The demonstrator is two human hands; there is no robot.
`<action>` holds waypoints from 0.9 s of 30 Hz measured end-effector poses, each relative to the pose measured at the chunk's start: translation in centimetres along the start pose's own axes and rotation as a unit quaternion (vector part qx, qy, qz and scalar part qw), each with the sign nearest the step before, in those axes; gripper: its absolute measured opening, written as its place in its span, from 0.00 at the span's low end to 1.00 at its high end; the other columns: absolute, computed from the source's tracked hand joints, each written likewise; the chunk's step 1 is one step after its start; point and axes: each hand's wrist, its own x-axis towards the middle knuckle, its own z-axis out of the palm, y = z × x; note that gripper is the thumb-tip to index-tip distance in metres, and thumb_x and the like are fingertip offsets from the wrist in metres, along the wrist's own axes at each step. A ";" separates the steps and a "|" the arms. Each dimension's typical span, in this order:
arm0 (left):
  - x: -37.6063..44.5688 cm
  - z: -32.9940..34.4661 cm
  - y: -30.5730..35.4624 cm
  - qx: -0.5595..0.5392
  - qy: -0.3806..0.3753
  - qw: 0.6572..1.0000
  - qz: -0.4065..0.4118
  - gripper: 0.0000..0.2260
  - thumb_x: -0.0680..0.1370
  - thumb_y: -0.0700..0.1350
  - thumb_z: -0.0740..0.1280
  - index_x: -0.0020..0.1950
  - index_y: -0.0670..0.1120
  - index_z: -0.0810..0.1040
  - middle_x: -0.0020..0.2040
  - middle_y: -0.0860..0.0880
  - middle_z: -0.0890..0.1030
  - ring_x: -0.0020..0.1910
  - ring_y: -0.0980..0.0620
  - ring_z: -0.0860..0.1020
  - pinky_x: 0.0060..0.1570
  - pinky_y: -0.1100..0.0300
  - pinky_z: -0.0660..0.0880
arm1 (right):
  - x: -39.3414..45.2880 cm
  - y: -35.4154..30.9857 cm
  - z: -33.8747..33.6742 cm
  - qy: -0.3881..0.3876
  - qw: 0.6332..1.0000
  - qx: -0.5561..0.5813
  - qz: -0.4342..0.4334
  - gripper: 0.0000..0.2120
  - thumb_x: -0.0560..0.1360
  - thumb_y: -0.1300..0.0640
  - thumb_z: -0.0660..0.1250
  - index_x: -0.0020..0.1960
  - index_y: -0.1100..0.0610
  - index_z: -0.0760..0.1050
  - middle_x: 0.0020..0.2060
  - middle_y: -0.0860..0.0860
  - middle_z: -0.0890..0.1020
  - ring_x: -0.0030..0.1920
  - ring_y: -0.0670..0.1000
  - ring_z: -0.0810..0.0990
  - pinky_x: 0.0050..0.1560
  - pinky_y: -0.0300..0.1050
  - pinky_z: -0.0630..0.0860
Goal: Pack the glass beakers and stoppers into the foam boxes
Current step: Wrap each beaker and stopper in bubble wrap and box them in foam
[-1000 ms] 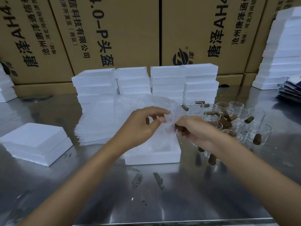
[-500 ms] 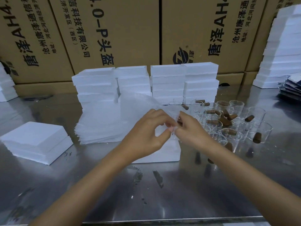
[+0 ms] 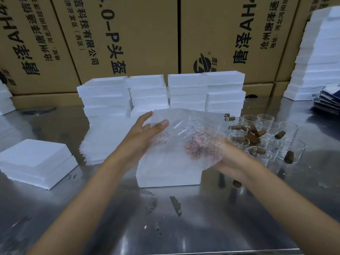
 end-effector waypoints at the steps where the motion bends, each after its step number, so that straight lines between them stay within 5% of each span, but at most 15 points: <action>1: 0.0 0.3 -0.6 -0.032 0.000 0.999 -0.014 0.40 0.59 0.63 0.82 0.67 0.61 0.71 0.64 0.55 0.80 0.62 0.55 0.79 0.68 0.52 0.71 | 0.0 0.2 0.2 -0.019 1.000 0.006 -0.006 0.22 0.58 0.42 0.83 0.47 0.52 0.86 0.49 0.52 0.87 0.50 0.51 0.86 0.46 0.41 0.82; 5: -0.3 1.7 -1.6 -0.065 -0.007 0.997 -0.041 0.49 0.61 0.63 0.80 0.77 0.56 0.61 0.63 0.63 0.73 0.68 0.61 0.66 0.59 0.68 0.65 | 0.4 0.9 1.1 -0.013 1.000 -0.006 0.013 0.10 0.77 0.49 0.69 0.55 0.49 0.84 0.56 0.52 0.85 0.54 0.53 0.85 0.48 0.44 0.81; 8: -0.8 2.8 -1.5 -0.082 -0.026 0.994 -0.064 0.53 0.63 0.63 0.77 0.81 0.52 0.54 0.70 0.63 0.66 0.75 0.58 0.60 0.62 0.64 0.56 | 0.5 1.6 1.3 0.012 0.999 0.000 0.030 0.14 0.79 0.54 0.65 0.64 0.53 0.79 0.61 0.53 0.82 0.59 0.54 0.82 0.51 0.45 0.81; 10: -1.1 3.4 -1.4 -0.085 -0.054 0.992 -0.073 0.46 0.63 0.64 0.77 0.77 0.50 0.66 0.67 0.67 0.72 0.68 0.68 0.69 0.66 0.66 0.58 | 0.2 2.1 1.4 0.008 0.999 -0.002 0.035 0.16 0.78 0.53 0.67 0.65 0.52 0.78 0.61 0.51 0.82 0.61 0.51 0.81 0.51 0.43 0.80; 12: -1.4 3.9 -1.2 -0.100 -0.074 0.991 -0.057 0.33 0.64 0.63 0.76 0.67 0.55 0.76 0.55 0.68 0.81 0.52 0.76 0.76 0.57 0.68 0.66 | -0.2 2.2 1.8 0.000 0.998 -0.047 0.044 0.14 0.74 0.50 0.70 0.59 0.47 0.80 0.56 0.43 0.85 0.58 0.43 0.82 0.50 0.38 0.79; 14: -1.5 4.2 -1.4 -0.119 -0.074 0.988 -0.057 0.31 0.66 0.60 0.78 0.67 0.53 0.77 0.61 0.62 0.81 0.62 0.68 0.74 0.66 0.61 0.65 | -0.4 2.2 1.7 0.008 0.995 -0.081 0.052 0.12 0.68 0.56 0.72 0.51 0.48 0.80 0.42 0.36 0.85 0.44 0.34 0.83 0.39 0.31 0.78; 16: -1.4 4.3 -1.5 -0.149 -0.064 0.984 -0.067 0.36 0.66 0.57 0.78 0.71 0.49 0.74 0.68 0.54 0.77 0.72 0.55 0.69 0.75 0.52 0.59 | -0.4 2.0 1.4 0.033 0.990 -0.119 0.070 0.10 0.72 0.64 0.73 0.46 0.49 0.77 0.31 0.37 0.83 0.31 0.33 0.80 0.29 0.29 0.74; 20: -1.9 4.7 -1.5 -0.163 -0.087 0.980 -0.078 0.30 0.68 0.50 0.75 0.69 0.43 0.77 0.64 0.46 0.81 0.66 0.46 0.77 0.71 0.47 0.67 | -0.5 1.5 0.8 0.104 0.970 -0.186 0.119 0.24 0.81 0.70 0.57 0.32 0.57 0.79 0.18 0.47 0.76 0.20 0.39 0.76 0.23 0.28 0.70; 23: -2.1 4.8 -1.7 -0.187 -0.066 0.977 -0.080 0.34 0.66 0.49 0.80 0.70 0.44 0.75 0.63 0.47 0.81 0.63 0.47 0.79 0.66 0.51 0.73 | -0.2 0.9 1.0 0.111 0.964 -0.223 0.093 0.32 0.81 0.72 0.55 0.23 0.56 0.80 0.18 0.47 0.74 0.22 0.39 0.75 0.26 0.27 0.70; 25: -1.7 4.8 -1.5 -0.200 -0.033 0.977 -0.066 0.21 0.66 0.50 0.80 0.57 0.48 0.85 0.57 0.49 0.84 0.54 0.50 0.83 0.55 0.56 0.78 | 0.4 -0.1 1.5 0.112 0.959 -0.258 0.028 0.23 0.79 0.70 0.61 0.34 0.48 0.81 0.26 0.44 0.79 0.25 0.31 0.75 0.31 0.26 0.73; 27: -1.4 4.5 -1.1 -0.245 -0.013 0.968 -0.056 0.10 0.69 0.50 0.78 0.48 0.50 0.87 0.52 0.48 0.85 0.47 0.49 0.84 0.45 0.57 0.79 | 1.0 -0.5 1.7 0.182 0.954 -0.232 -0.046 0.11 0.77 0.69 0.65 0.46 0.54 0.81 0.34 0.43 0.84 0.31 0.30 0.78 0.35 0.32 0.77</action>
